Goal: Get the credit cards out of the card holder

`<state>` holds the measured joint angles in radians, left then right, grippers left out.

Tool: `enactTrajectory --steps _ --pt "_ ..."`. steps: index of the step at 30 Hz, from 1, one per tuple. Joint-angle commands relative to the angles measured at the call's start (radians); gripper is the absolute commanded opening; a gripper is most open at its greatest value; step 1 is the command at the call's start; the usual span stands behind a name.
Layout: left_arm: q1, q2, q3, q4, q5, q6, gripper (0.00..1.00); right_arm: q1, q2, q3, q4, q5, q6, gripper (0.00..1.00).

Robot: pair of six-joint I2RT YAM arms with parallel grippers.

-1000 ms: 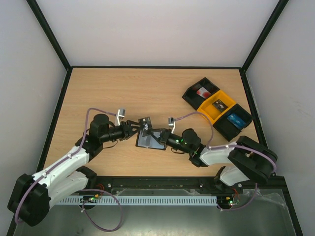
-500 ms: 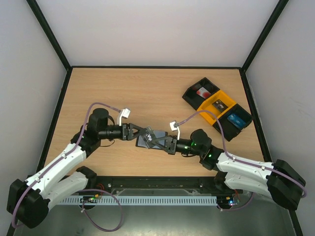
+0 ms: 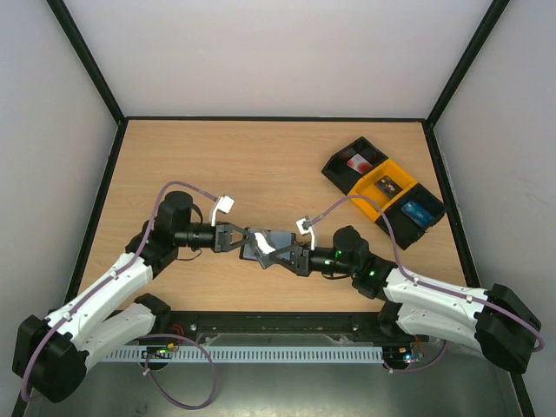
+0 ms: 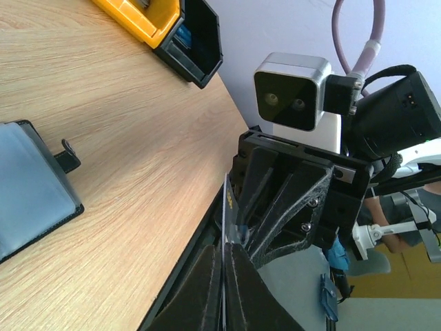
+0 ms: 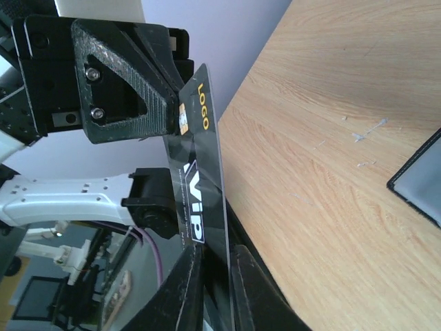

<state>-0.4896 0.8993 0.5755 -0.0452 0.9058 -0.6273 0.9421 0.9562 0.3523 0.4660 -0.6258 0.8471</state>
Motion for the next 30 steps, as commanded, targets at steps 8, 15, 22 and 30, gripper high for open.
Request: enactTrajectory --steps 8,15,22,30 --pt "0.005 -0.044 -0.105 0.25 -0.081 -0.202 0.02 0.004 -0.025 -0.036 0.138 0.152 0.181 0.47" --pt "0.005 -0.086 -0.211 0.52 -0.216 -0.432 0.02 0.004 0.03 -0.028 0.235 0.18 0.27 0.57" --pt "0.005 -0.177 -0.234 0.53 -0.392 -0.511 0.02 0.006 0.069 -0.059 0.371 0.295 0.416 0.6" --pt "0.005 -0.221 -0.256 0.529 -0.47 -0.569 0.02 0.013 0.155 -0.008 0.455 0.293 0.446 0.47"
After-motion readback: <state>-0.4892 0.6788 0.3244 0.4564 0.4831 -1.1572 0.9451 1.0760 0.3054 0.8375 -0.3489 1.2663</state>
